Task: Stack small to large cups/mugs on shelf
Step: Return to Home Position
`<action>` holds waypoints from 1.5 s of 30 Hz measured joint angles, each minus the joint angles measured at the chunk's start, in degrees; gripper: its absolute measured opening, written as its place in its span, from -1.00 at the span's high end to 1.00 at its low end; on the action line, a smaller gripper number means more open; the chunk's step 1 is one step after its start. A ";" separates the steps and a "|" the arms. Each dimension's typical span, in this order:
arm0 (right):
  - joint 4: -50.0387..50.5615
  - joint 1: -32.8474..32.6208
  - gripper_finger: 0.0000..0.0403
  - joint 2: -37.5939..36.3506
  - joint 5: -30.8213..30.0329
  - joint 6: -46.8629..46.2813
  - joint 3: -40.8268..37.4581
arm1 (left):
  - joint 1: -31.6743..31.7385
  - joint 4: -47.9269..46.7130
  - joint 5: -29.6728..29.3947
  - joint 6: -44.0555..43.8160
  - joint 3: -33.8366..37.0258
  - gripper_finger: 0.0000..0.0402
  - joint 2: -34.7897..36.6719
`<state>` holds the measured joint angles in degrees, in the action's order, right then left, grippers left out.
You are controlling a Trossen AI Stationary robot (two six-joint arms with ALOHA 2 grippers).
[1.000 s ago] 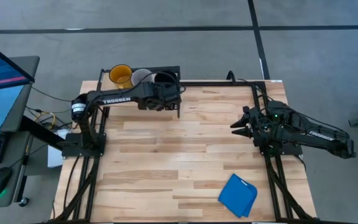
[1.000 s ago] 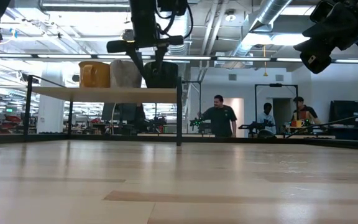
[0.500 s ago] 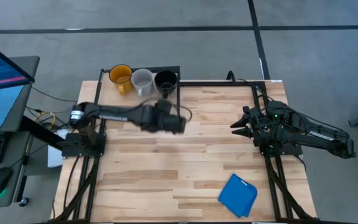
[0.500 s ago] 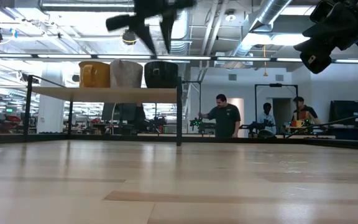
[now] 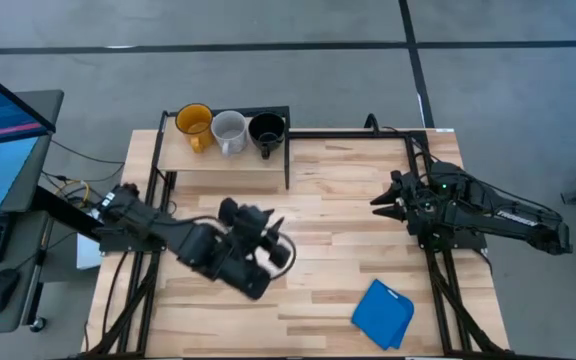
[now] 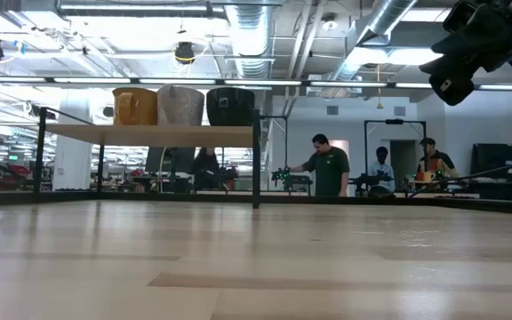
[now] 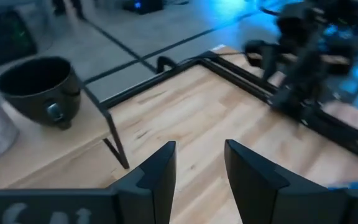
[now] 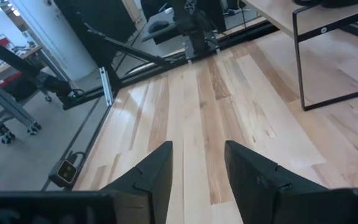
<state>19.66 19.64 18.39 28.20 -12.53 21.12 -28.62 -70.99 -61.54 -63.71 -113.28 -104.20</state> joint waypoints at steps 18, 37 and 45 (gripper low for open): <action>-5.64 0.00 0.16 0.00 -16.13 0.98 0.00 | -20.74 -18.79 -8.42 6.03 -4.08 0.37 2.83; -8.31 -0.11 0.16 0.02 -16.15 0.98 -0.02 | -21.30 2.33 -10.82 -14.79 45.01 0.37 29.57; -12.03 -0.07 0.16 0.01 -16.30 1.02 -0.02 | -8.98 22.47 -6.25 1.80 54.58 0.37 30.70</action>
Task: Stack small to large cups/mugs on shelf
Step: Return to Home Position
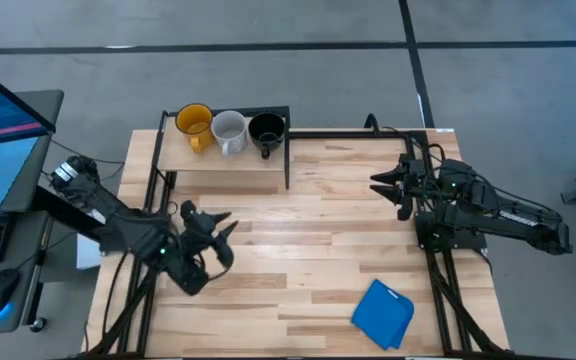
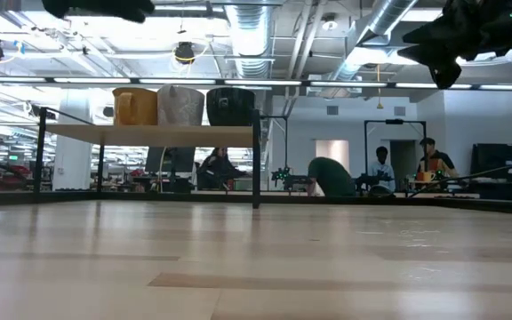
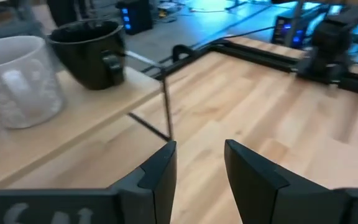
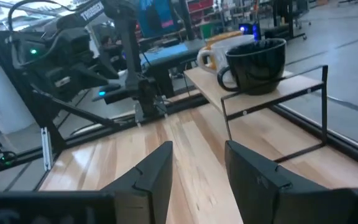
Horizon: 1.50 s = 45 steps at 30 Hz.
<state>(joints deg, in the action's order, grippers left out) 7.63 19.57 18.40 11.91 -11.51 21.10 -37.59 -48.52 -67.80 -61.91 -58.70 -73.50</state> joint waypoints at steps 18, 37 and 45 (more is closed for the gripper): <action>-3.41 0.07 0.16 -0.01 13.31 9.15 -0.41 | 9.47 44.24 5.05 17.61 33.02 0.37 20.29; -32.87 16.84 0.16 -6.59 30.03 -1.38 -18.78 | 29.42 76.51 19.69 43.45 45.00 0.37 23.56; -31.29 24.58 0.16 -12.43 34.91 -4.68 -18.91 | 30.00 80.49 19.46 45.96 49.99 0.37 30.80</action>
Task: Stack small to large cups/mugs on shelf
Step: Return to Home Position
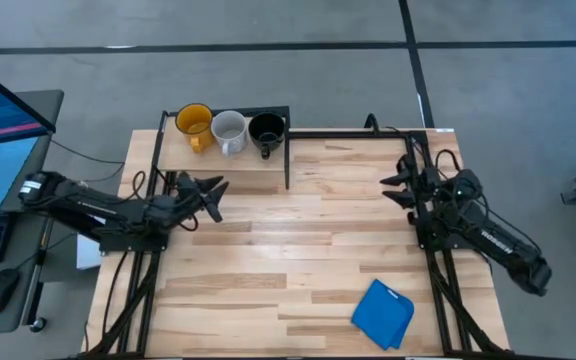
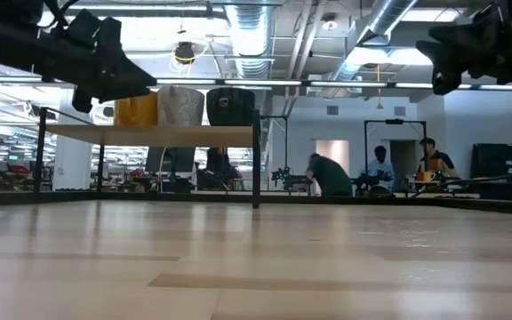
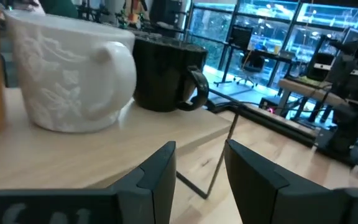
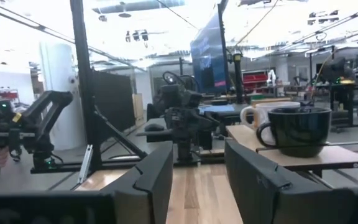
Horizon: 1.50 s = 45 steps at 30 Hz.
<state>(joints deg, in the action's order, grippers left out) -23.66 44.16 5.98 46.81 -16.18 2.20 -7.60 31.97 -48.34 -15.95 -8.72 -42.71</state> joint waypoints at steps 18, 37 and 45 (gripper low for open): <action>1.96 4.01 0.16 -5.40 3.38 -3.41 0.00 | 0.00 -0.13 -3.38 2.46 8.09 0.37 15.22; 0.68 4.01 0.16 -5.86 6.07 -4.46 -1.75 | 13.55 -9.16 23.49 -1.95 8.20 0.37 17.37; 1.36 6.05 0.16 -5.86 4.36 -5.71 -1.79 | 22.32 -11.62 27.39 -1.31 8.25 0.37 17.39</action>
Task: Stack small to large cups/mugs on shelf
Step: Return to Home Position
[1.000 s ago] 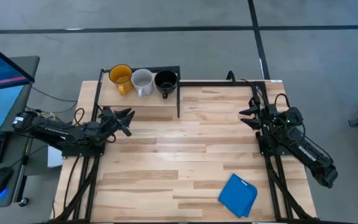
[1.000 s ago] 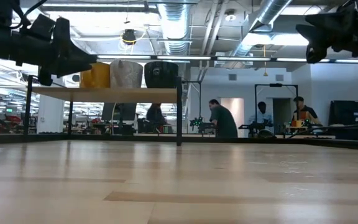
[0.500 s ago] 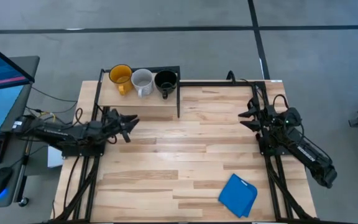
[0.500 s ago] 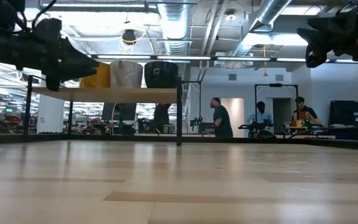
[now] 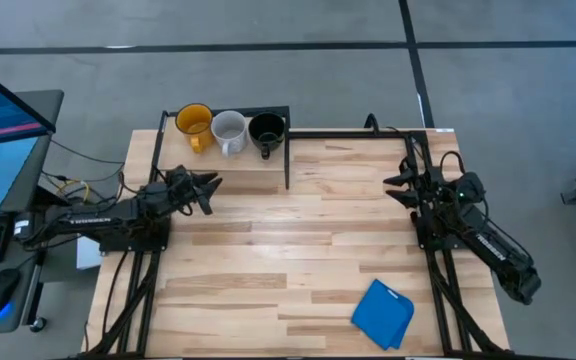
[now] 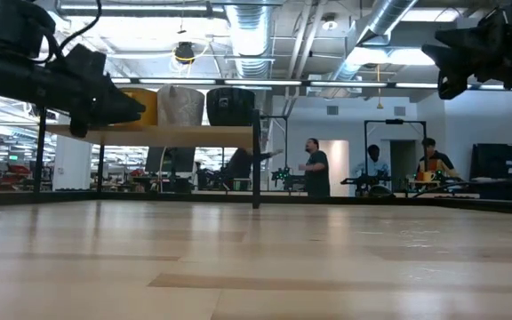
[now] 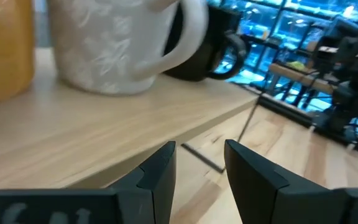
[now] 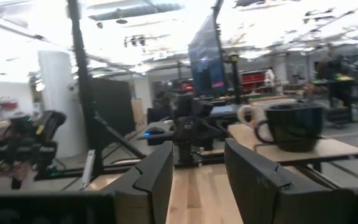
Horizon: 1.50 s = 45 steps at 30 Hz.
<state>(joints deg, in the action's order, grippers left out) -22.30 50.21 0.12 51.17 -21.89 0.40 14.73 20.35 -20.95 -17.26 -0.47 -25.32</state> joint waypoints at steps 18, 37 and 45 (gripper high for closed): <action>-3.05 6.15 0.16 0.00 4.45 -3.70 -0.02 | 3.32 -2.28 0.79 -0.76 0.04 0.37 1.67; -5.47 6.19 0.16 0.00 5.76 -5.80 -0.04 | 3.25 -18.44 4.02 1.45 -0.63 0.37 25.08; -6.31 6.19 0.16 0.00 9.60 -9.80 -0.04 | 3.21 -26.30 7.26 -0.50 -2.98 0.37 23.89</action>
<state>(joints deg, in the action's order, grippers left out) -28.61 56.40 0.12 60.77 -31.69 0.36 17.93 -5.95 -13.69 -17.76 -3.45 -1.44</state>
